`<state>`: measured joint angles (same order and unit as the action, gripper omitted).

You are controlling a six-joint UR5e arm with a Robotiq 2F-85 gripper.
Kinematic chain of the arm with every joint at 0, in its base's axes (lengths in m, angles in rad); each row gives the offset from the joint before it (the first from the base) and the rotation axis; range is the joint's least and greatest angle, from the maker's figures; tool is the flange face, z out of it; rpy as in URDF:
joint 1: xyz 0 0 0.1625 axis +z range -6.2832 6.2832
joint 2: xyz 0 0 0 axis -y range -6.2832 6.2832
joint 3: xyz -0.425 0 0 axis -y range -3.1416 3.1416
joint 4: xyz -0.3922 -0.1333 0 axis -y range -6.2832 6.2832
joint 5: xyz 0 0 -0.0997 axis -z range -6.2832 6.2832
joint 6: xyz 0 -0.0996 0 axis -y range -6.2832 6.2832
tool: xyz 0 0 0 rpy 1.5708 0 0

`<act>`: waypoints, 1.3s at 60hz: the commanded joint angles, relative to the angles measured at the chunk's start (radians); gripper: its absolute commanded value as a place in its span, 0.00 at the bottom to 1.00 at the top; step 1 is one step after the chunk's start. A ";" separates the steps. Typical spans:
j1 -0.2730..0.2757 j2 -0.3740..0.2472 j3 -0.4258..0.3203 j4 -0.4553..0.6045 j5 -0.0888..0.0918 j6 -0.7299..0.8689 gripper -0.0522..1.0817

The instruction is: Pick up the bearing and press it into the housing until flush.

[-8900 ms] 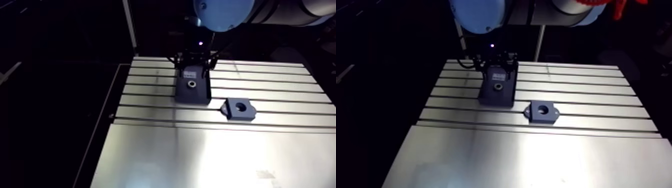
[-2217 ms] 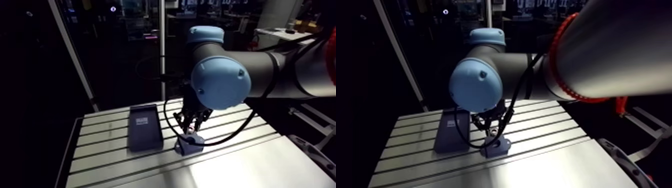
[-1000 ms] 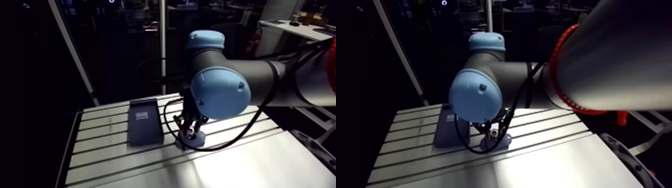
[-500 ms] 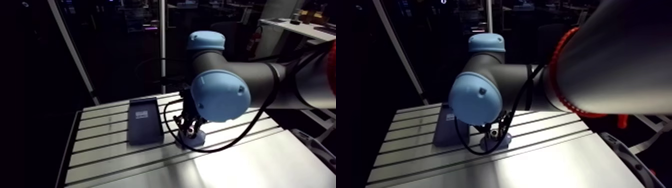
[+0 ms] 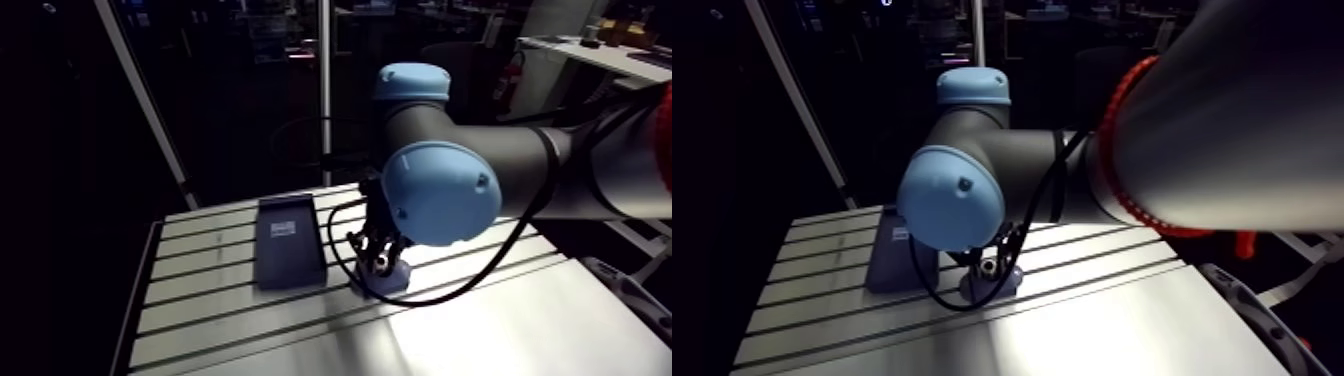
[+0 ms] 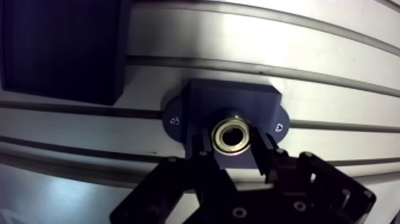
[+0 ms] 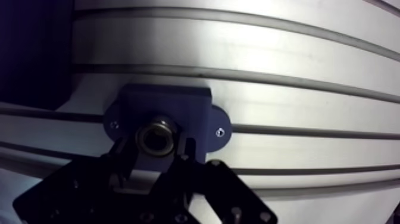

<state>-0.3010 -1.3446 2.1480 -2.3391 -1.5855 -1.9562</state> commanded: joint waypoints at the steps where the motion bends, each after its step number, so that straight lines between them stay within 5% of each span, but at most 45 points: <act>1: -0.003 0.000 0.002 -0.001 0.000 0.000 0.74; 78: -0.006 0.007 0.005 -0.001 0.000 -0.005 0.74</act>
<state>-0.3069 -1.3364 2.1521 -2.3402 -1.5853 -1.9573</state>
